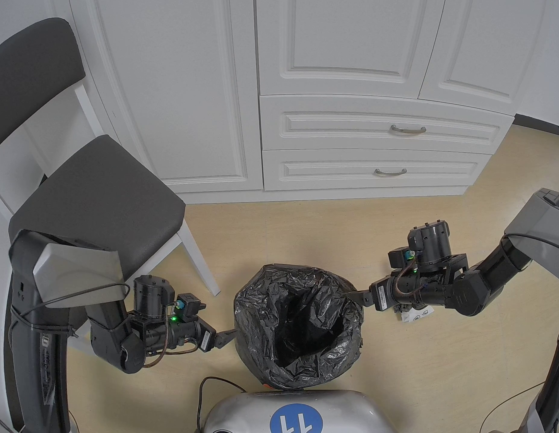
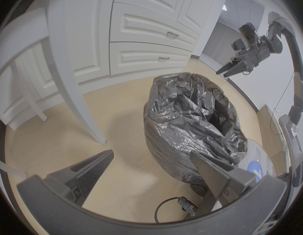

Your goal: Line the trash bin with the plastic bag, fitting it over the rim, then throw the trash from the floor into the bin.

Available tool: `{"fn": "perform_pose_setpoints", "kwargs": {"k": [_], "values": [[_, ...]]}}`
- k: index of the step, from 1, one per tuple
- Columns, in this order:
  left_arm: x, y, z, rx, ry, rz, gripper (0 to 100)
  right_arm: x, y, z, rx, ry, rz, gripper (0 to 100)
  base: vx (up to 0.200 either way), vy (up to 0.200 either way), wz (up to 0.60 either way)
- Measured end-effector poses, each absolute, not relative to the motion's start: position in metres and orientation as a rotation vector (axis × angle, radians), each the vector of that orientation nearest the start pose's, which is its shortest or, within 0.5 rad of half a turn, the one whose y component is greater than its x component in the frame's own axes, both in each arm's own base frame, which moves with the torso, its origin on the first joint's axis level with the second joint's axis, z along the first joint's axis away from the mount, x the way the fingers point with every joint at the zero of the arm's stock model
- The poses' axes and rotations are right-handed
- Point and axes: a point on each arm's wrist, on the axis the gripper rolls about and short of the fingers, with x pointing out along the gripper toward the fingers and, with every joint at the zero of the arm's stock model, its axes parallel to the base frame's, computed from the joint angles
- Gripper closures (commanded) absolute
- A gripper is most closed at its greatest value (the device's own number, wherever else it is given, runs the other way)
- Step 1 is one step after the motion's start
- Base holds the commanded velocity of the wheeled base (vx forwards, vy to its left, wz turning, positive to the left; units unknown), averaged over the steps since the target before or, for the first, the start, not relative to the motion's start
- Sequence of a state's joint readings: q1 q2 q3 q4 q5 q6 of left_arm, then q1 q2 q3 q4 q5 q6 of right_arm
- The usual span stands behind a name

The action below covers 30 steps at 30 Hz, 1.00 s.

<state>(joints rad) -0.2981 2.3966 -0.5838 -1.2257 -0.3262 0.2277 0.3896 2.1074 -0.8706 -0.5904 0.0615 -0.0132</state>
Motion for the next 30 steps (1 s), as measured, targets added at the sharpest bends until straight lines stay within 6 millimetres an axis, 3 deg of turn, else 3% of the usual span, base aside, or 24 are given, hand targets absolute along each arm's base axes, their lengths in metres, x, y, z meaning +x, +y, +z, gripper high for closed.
{"fn": "perform_pose_setpoints", "kwargs": {"k": [10, 24, 30], "values": [[0.33, -0.12, -0.071, 0.225, 0.614, -0.666, 0, 0.344, 0.123, 0.067, -0.096, 0.604, 0.392, 0, 0.0, 0.0, 0.0], [0.352, -0.172, -0.073, 0.17, 0.606, -0.626, 0, 0.345, 0.118, 0.076, -0.089, 0.58, 0.378, 0, 0.0, 0.0, 0.0], [0.359, -0.18, -0.073, 0.173, 0.603, -0.627, 0, 0.344, 0.118, 0.074, -0.092, 0.585, 0.381, 0, 0.0, 0.0, 0.0]]}}
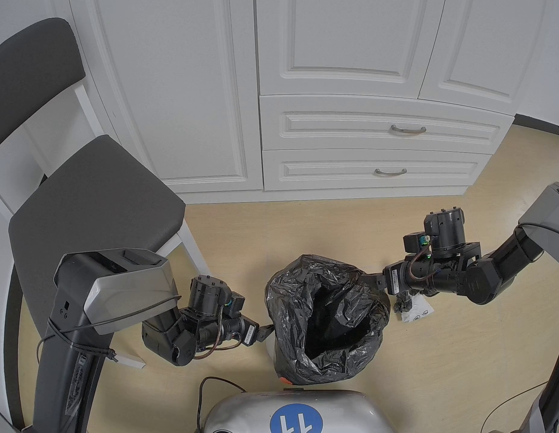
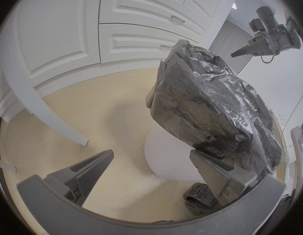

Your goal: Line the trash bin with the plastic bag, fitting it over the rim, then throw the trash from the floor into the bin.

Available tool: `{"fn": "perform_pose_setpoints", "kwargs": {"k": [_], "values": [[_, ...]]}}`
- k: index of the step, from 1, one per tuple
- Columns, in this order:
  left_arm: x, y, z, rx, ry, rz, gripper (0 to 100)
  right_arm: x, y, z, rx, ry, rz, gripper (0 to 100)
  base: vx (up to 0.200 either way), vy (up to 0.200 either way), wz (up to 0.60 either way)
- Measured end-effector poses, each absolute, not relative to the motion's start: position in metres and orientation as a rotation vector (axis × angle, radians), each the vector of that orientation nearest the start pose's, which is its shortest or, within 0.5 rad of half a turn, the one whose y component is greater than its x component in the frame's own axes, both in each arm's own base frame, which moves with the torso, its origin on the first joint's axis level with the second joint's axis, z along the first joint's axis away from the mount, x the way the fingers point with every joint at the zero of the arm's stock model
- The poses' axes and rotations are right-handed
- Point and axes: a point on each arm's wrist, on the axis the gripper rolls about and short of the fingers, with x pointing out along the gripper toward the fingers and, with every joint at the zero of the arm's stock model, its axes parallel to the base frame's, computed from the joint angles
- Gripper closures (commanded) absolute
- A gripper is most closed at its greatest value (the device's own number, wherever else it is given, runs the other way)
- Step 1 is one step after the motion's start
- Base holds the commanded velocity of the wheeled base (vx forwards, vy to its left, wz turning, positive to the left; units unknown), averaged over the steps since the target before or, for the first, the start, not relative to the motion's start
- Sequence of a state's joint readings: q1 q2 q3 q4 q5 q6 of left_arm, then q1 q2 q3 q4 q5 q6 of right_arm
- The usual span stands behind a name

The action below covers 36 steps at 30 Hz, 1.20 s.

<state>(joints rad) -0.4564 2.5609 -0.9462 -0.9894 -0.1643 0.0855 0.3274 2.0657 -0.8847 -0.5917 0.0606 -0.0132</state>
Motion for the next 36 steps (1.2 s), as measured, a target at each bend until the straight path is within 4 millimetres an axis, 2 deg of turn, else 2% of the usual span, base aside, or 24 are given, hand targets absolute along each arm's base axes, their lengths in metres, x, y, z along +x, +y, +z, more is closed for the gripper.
{"fn": "perform_pose_setpoints", "kwargs": {"k": [4, 11, 16, 23, 29, 33, 36], "values": [[0.368, -0.179, -0.072, 0.185, 0.616, -0.583, 0, 0.344, 0.121, 0.07, -0.096, 0.596, 0.386, 0, 0.0, 0.0, 0.0], [0.39, -0.161, -0.068, 0.182, 0.628, -0.516, 0, 0.344, 0.133, 0.053, -0.118, 0.638, 0.408, 0, 0.0, 0.0, 0.0], [0.397, -0.155, -0.065, 0.177, 0.621, -0.494, 0, 0.343, 0.136, 0.042, -0.159, 0.661, 0.432, 0, 0.0, 0.0, 0.0], [0.389, -0.15, -0.062, 0.178, 0.633, -0.49, 0, 0.331, 0.133, 0.035, -0.251, 0.689, 0.48, 0, 0.0, 0.0, 0.0], [0.384, -0.148, -0.059, 0.179, 0.634, -0.491, 0, 0.323, 0.12, 0.03, -0.367, 0.693, 0.552, 0, 0.0, 0.0, 0.0], [0.381, -0.148, -0.057, 0.178, 0.624, -0.492, 0, 0.328, 0.112, 0.021, -0.38, 0.712, 0.547, 0, 0.0, 0.0, 0.0], [0.379, -0.149, -0.057, 0.18, 0.621, -0.496, 0, 0.338, 0.109, 0.015, -0.35, 0.721, 0.52, 0, 0.0, 0.0, 0.0]]}}
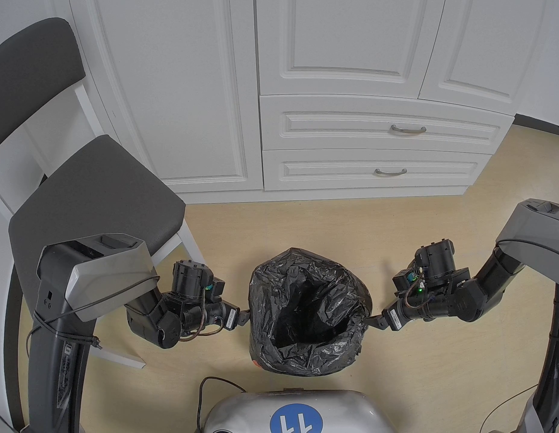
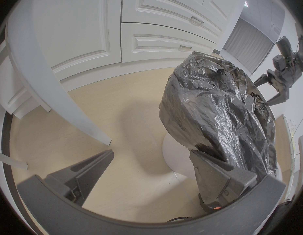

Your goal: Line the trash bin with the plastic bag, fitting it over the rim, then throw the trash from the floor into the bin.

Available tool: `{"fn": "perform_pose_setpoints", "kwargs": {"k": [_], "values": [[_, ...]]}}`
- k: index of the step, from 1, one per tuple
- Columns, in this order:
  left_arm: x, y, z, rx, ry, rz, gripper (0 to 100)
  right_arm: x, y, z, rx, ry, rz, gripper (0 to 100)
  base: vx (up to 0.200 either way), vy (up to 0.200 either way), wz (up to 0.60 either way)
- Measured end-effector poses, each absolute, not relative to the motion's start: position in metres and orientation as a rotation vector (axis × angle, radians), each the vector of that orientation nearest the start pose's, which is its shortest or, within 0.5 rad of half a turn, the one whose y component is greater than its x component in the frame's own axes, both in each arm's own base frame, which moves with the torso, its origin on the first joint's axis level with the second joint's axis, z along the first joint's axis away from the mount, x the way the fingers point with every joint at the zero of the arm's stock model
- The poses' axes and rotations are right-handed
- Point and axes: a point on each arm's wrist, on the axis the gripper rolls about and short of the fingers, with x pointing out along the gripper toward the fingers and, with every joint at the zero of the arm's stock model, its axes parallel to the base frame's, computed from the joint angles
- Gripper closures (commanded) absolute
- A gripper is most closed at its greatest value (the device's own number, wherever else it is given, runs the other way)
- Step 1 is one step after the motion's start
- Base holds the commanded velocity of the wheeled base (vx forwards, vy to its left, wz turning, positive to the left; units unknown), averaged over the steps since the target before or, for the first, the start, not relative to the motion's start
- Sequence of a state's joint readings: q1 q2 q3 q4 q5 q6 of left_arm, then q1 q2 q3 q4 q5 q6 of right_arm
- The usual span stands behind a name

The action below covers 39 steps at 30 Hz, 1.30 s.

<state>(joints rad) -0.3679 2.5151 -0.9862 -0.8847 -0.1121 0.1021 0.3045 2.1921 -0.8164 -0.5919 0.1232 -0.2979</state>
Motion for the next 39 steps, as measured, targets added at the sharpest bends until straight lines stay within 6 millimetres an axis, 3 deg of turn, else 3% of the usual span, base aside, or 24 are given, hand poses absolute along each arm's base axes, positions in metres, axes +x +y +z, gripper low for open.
{"fn": "perform_pose_setpoints", "kwargs": {"k": [10, 27, 33, 39], "values": [[0.376, -0.15, -0.057, 0.178, 0.597, -0.503, 0, 0.376, 0.102, -0.01, -0.204, 0.75, 0.391, 0, 0.0, 0.0, 0.0], [0.368, -0.15, -0.06, 0.171, 0.574, -0.509, 0, 0.408, 0.11, -0.042, -0.025, 0.785, 0.315, 0, 0.0, 0.0, 0.0], [0.36, -0.147, -0.061, 0.171, 0.568, -0.51, 0, 0.403, 0.105, -0.031, -0.025, 0.777, 0.325, 0, 0.0, 0.0, 0.0], [0.34, -0.142, -0.056, 0.171, 0.547, -0.516, 0, 0.388, 0.093, 0.005, -0.05, 0.727, 0.374, 0, 0.0, 0.0, 0.0]]}}
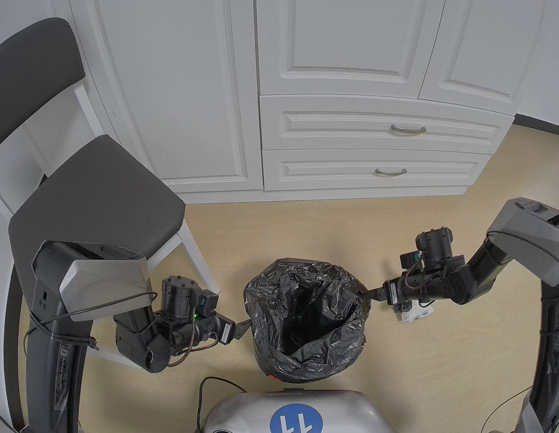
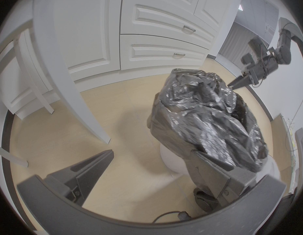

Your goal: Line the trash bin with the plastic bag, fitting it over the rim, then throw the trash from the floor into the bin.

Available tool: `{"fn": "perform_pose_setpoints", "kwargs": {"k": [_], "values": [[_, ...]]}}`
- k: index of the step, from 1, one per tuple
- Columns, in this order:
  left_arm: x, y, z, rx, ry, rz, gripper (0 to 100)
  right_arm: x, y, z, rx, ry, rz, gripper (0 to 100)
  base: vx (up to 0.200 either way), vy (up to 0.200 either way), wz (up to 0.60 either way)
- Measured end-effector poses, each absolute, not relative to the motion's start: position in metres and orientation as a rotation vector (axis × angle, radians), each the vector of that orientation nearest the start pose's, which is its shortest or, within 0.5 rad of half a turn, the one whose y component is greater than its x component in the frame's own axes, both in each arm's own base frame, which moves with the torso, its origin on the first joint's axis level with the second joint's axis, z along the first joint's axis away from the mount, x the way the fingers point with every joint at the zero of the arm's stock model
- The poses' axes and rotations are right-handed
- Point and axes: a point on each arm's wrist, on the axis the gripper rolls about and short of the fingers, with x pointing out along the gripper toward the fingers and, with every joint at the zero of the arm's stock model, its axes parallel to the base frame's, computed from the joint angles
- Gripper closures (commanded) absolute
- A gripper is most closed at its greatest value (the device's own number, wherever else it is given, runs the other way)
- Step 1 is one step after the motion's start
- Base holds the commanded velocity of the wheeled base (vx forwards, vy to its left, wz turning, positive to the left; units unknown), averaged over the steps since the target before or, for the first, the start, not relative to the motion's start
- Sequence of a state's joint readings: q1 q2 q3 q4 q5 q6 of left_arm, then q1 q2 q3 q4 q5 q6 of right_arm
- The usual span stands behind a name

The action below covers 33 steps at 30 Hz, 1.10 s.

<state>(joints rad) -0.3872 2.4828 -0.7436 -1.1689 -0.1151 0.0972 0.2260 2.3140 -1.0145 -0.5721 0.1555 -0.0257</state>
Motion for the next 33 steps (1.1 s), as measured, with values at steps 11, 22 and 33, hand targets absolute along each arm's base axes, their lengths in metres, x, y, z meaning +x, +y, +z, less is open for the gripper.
{"fn": "perform_pose_setpoints", "kwargs": {"k": [11, 22, 33], "values": [[0.309, -0.128, -0.033, 0.183, 0.495, -0.522, 0, 0.338, 0.081, 0.074, -0.12, 0.602, 0.406, 0, 0.0, 0.0, 0.0], [0.303, -0.129, 0.001, 0.153, 0.408, -0.53, 0, 0.32, 0.119, 0.094, -0.199, 0.424, 0.312, 0, 0.0, 0.0, 0.0], [0.318, -0.176, 0.004, 0.232, 0.436, -0.634, 0, 0.315, 0.11, 0.093, -0.285, 0.383, 0.258, 0, 0.0, 0.0, 0.0]]}}
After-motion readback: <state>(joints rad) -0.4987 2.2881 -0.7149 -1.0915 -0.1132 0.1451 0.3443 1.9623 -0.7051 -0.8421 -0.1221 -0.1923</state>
